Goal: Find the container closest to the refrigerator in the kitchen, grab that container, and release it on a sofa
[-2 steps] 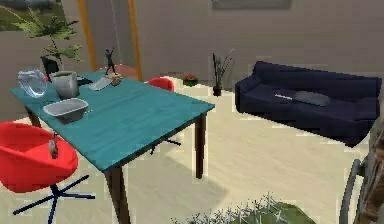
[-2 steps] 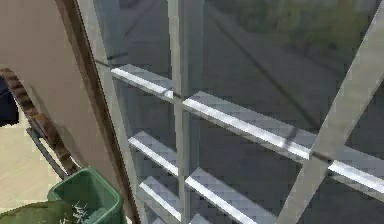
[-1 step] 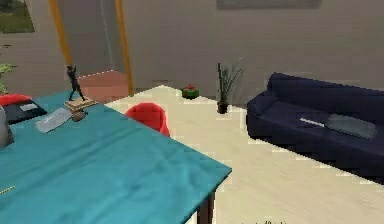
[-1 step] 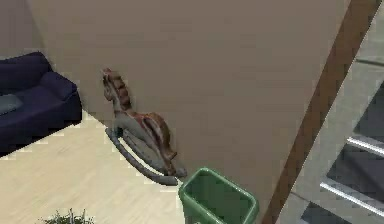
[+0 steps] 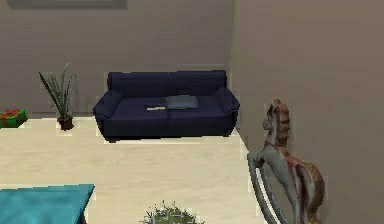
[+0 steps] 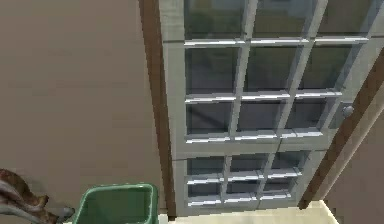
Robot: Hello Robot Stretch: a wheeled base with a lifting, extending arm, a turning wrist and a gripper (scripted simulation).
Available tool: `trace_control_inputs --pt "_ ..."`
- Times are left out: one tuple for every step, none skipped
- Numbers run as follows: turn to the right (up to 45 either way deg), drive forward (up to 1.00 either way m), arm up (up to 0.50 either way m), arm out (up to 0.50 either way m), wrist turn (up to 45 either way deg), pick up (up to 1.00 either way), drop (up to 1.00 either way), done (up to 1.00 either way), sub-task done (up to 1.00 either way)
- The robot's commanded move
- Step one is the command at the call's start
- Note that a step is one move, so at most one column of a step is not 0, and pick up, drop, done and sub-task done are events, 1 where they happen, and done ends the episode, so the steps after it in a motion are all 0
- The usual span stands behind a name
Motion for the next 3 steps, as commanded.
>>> trace_control_inputs --pt "6.0 0.00 0.00 0.00 0.0 0.00 0.00 0.00 0.00" --pt "0.0 0.75 0.00 0.00 0.0 0.00 0.00 0.00 0.00" --pt "-45.0 0.00 0.00 0.00 0.0 0.00 0.00 0.00 0.00"
